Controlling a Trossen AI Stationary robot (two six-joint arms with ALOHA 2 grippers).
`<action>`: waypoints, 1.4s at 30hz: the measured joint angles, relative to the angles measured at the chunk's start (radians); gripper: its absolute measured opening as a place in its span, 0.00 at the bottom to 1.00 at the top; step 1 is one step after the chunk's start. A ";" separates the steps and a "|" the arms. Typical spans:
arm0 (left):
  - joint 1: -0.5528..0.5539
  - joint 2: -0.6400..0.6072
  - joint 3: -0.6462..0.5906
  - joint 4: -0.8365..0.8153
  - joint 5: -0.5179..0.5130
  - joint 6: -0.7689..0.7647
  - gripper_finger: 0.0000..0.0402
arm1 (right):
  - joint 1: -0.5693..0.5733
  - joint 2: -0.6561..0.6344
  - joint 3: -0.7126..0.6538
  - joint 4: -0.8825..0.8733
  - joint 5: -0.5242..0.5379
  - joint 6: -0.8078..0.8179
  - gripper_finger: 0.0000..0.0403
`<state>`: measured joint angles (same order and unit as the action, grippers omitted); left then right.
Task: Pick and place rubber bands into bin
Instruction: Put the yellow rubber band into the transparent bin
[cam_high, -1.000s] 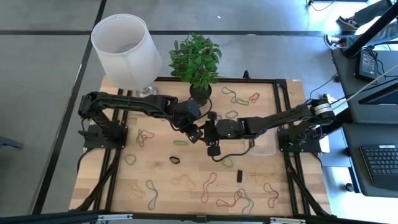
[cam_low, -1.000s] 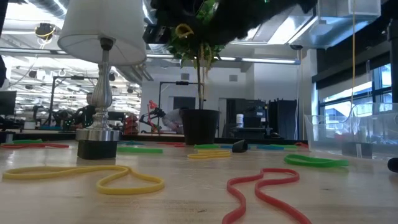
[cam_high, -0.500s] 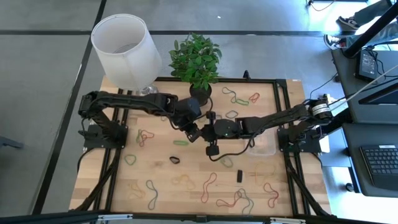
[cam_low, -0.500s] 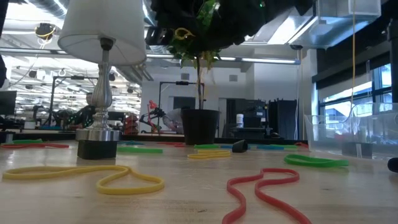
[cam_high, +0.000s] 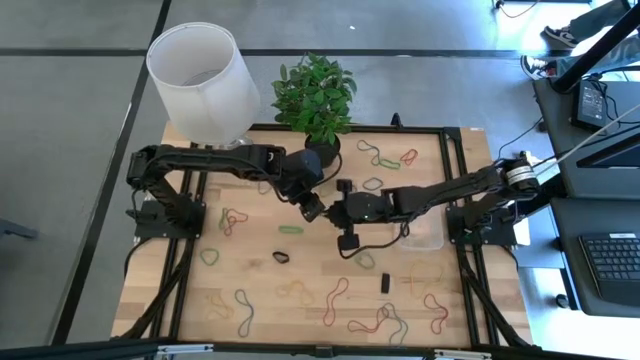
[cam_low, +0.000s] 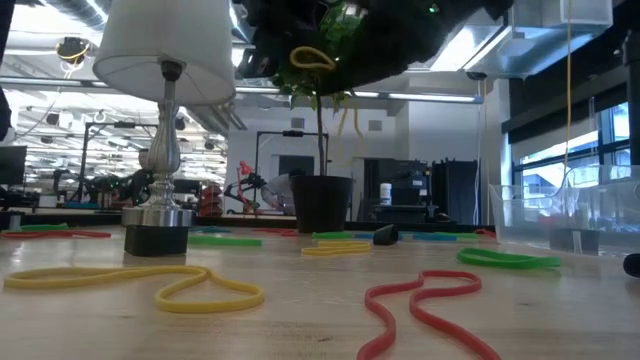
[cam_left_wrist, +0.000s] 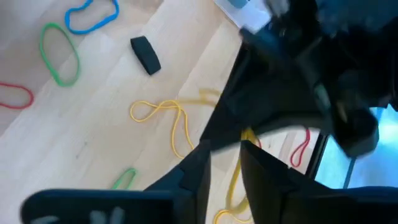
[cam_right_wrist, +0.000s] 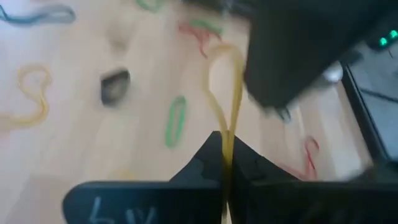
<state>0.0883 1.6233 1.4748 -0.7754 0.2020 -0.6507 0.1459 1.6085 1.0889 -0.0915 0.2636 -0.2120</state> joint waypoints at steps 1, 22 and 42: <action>0.007 -0.004 0.000 -0.001 -0.003 0.002 0.23 | 0.000 -0.014 0.000 -0.023 0.023 0.013 0.01; -0.137 -0.323 -0.132 -0.021 -0.558 0.421 0.01 | 0.000 -0.492 -0.041 -1.149 0.126 1.177 0.00; -0.179 -0.676 -0.580 0.285 -0.486 0.322 0.01 | 0.000 -0.505 -0.475 -0.863 -0.083 1.570 0.11</action>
<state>-0.0910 0.9476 0.8949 -0.4900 -0.2840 -0.3286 0.1463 1.1034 0.6137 -0.9542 0.1802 1.3579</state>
